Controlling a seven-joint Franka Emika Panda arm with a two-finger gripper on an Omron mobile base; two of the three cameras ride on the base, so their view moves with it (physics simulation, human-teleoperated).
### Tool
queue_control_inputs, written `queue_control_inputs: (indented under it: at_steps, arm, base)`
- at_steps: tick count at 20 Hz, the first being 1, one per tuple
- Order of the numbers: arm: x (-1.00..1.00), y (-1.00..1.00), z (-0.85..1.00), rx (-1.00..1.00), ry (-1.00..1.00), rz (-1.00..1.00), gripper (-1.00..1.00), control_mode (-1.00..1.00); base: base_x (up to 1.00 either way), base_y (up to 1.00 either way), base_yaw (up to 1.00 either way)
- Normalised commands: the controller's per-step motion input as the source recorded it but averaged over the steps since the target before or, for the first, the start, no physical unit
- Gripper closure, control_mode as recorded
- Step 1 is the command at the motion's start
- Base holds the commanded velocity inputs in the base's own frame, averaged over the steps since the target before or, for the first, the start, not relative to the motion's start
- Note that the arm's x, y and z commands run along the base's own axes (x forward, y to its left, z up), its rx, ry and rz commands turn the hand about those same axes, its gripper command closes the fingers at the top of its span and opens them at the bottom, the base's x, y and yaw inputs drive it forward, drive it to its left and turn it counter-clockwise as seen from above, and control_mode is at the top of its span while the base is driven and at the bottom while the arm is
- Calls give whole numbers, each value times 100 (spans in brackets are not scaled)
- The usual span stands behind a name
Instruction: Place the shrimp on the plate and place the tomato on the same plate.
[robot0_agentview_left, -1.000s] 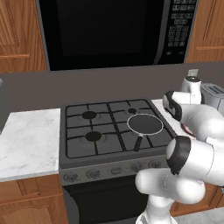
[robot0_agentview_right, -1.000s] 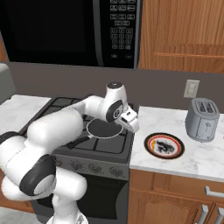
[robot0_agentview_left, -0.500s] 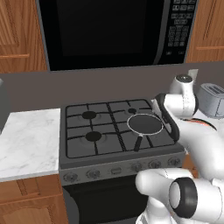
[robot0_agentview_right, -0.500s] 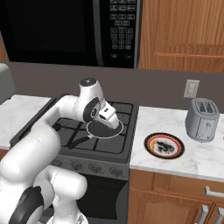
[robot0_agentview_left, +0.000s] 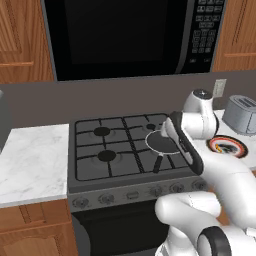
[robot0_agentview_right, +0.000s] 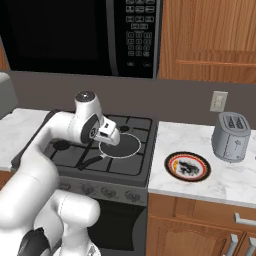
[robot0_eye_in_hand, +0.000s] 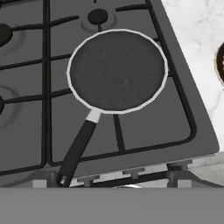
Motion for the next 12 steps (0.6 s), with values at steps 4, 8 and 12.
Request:
queue_control_inputs:
  at_steps: [4,8,12]
  arm:
    - [-38,38,7,-2,-3,-1,-100,-100]
    - [-13,28,16,-1,0,-7,-100,-100]
    - [-15,42,15,-3,0,0,-100,-100]
  base:
    - [0,0,0]
    - [0,0,0]
    - [0,0,0]
